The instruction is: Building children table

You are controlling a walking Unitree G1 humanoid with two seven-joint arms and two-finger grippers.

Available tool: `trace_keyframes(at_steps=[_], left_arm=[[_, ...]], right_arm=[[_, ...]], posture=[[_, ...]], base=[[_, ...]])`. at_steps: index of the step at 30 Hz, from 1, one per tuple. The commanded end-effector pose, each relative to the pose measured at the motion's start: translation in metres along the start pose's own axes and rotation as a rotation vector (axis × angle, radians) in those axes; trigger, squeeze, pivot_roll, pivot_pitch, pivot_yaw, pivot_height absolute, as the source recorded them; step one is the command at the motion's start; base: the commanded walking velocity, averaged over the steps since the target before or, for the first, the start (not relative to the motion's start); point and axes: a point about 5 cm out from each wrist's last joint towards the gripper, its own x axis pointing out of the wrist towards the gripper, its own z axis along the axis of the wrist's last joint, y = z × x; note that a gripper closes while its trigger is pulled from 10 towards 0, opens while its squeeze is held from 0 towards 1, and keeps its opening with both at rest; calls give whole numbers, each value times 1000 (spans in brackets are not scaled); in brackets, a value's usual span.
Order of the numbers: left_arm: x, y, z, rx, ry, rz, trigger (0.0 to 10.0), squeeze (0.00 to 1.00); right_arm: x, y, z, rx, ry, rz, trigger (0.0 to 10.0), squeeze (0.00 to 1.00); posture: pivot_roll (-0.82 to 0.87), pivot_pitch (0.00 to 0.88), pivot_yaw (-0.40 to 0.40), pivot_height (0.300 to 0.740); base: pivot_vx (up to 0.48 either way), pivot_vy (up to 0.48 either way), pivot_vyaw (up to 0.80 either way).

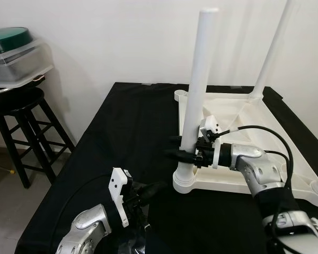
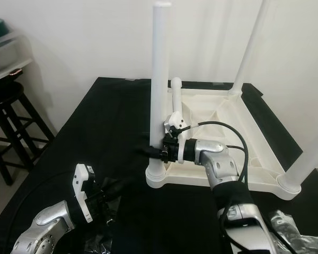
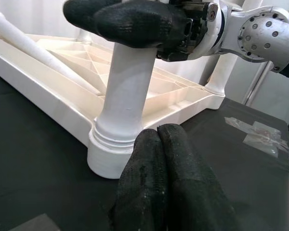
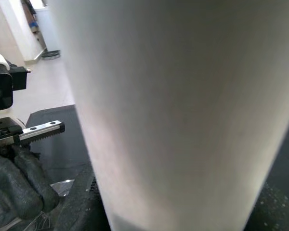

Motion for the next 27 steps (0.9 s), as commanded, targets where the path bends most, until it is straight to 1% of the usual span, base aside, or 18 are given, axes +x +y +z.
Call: trace_keyframes(at_steps=[1, 9, 11, 12, 13, 14, 15, 16, 17, 18, 19, 20, 21, 22, 23, 24, 25, 27], left_arm=[[-2, 0, -2, 14, 17, -3, 10000, 0], [-8, -3, -1, 35, 24, -9, 10000, 0], [-11, -4, 0, 41, 18, 12, 10000, 0], [-11, -4, 0, 41, 18, 12, 10000, 0], [-13, -4, 0, 43, 16, 29, 10000, 0], [-13, -4, 0, 43, 16, 29, 10000, 0], [-15, -6, 0, 50, 16, 38, 10000, 0], [-15, -6, 0, 50, 16, 38, 10000, 0], [-18, -7, 0, 49, 17, 47, 10000, 0], [-18, -7, 0, 49, 17, 47, 10000, 0], [-19, -9, -1, 45, 23, 46, 10000, 0], [-19, -9, -1, 45, 23, 46, 10000, 0], [-19, -10, -1, 41, 27, 43, 10000, 0], [-19, -10, -1, 41, 27, 43, 10000, 0], [-19, -12, -2, 39, 37, 30, 10000, 0], [-19, -12, -2, 39, 37, 30, 10000, 0], [-20, -13, -3, 43, 49, 17, 10000, 0], [-20, -13, -3, 43, 49, 17, 10000, 0]], right_arm=[[0, 2, -10, 36, 29, 27, 0, 0], [-9, -1, -25, 36, 49, -59, 0, 0], [-12, -1, -36, 31, 92, -171, 0, 0], [-12, -1, -36, 31, 92, -171, 0, 0], [-9, 1, -50, 68, 170, -337, 0, 0], [-9, 1, -50, 68, 170, -337, 0, 0], [-3, 4, -60, 169, 167, -637, 0, 0], [-3, 4, -60, 169, 167, -637, 0, 0], [14, 36, -73, 239, 171, -774, 0, 0], [14, 36, -73, 239, 171, -774, 0, 0], [19, 57, -79, 299, 184, -843, 0, 0], [19, 57, -79, 299, 184, -843, 0, 0], [22, 70, -80, 329, 180, -846, 0, 0], [22, 70, -80, 329, 180, -846, 0, 0], [24, 72, -77, 287, 188, -809, 0, 0], [24, 72, -77, 287, 188, -809, 0, 0], [28, 64, -71, 261, 179, -802, 0, 0], [28, 64, -71, 261, 179, -802, 0, 0]], posture=[[10, 0, -17, 740], [-10, 0, -5, 740], [-19, 0, -9, 740], [-19, 0, -9, 740], [-20, 0, -13, 740], [-20, 0, -13, 740], [-33, 0, -15, 740], [-33, 0, -15, 740], [-58, 0, 20, 740], [-58, 0, 20, 740], [-81, 0, 34, 740], [-81, 0, 34, 740], [-77, 0, 28, 740], [-77, 0, 28, 740], [-56, 0, 2, 740], [-56, 0, 2, 740], [-69, 0, 14, 740], [-69, 0, 14, 740]], base=[[0, 0, 0], [0, 0, 0], [0, 0, 0], [0, 0, 0], [0, 0, 0], [0, 0, 0], [0, 0, 0], [0, 0, 0], [0, 0, 0], [0, 0, 0], [0, 0, 0], [0, 0, 0], [0, 0, 0], [0, 0, 0], [0, 0, 0], [0, 0, 0], [0, 0, 0], [0, 0, 0]])
